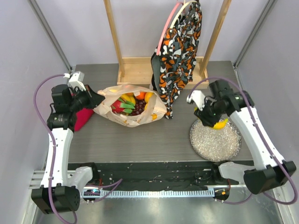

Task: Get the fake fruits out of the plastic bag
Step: Place the fake fruit on the plate.

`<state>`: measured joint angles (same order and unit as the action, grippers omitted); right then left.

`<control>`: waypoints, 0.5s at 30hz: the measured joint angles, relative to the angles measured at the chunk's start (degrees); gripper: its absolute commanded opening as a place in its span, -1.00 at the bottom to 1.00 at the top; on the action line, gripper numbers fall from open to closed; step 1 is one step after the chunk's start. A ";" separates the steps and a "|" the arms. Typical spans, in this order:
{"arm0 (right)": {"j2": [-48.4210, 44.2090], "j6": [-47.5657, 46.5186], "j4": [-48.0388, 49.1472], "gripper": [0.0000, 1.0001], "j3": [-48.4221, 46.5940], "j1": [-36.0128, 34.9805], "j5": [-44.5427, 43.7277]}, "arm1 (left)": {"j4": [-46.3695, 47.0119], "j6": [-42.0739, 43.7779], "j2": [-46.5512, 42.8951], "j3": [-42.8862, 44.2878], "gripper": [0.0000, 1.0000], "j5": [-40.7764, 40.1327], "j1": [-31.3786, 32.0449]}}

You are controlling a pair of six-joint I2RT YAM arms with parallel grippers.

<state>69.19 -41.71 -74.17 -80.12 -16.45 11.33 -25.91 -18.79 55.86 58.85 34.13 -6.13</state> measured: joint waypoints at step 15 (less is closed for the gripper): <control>15.19 -8.94 1.29 -0.66 17.05 2.78 -7.58 | 0.48 1.05 0.20 0.00 -1.00 -0.07 0.00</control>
<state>84.38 -50.65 -72.88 -63.07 -13.67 3.75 -25.43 -17.74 56.05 58.85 34.06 -6.13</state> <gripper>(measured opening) 0.450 0.015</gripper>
